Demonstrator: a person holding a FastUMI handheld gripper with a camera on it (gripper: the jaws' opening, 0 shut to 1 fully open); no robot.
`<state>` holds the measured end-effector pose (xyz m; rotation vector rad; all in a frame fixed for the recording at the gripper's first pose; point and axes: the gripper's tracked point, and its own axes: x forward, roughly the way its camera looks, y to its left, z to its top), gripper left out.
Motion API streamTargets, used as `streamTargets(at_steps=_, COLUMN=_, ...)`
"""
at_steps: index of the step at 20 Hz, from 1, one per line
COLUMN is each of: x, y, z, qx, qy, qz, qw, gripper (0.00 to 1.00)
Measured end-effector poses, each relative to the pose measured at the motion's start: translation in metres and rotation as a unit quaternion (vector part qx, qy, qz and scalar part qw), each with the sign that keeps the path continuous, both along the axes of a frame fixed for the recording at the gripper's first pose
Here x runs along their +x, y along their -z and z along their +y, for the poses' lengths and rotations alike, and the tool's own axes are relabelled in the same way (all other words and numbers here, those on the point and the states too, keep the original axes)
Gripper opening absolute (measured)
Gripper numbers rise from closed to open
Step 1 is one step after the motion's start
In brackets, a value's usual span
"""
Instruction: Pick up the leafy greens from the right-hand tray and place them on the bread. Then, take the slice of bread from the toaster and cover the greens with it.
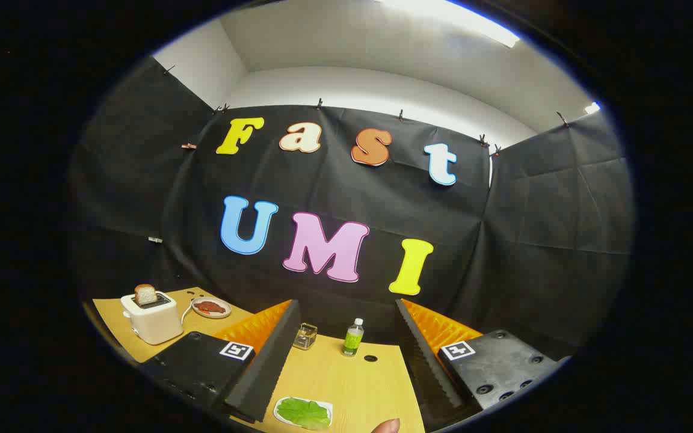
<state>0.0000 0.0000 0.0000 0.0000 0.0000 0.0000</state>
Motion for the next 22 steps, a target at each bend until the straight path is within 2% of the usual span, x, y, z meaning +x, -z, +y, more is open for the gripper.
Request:
streamTargets(at_steps=8, x=-0.004, y=0.006, z=0.007, qx=-0.013, qy=-0.007, qz=0.005, qw=1.000, gripper=0.97)
streamTargets(at_steps=15, x=-0.007, y=0.006, z=0.009, qx=0.000, qy=-0.013, qz=0.008, qw=1.000, gripper=0.97)
streamTargets(at_steps=20, x=-0.004, y=0.017, z=0.013, qx=-0.004, qy=-0.035, qz=0.021, qw=0.999, gripper=0.97)
streamTargets(at_steps=22, x=0.000, y=0.032, z=0.019, qx=0.003, qy=-0.065, qz=0.041, qw=0.997, gripper=0.97)
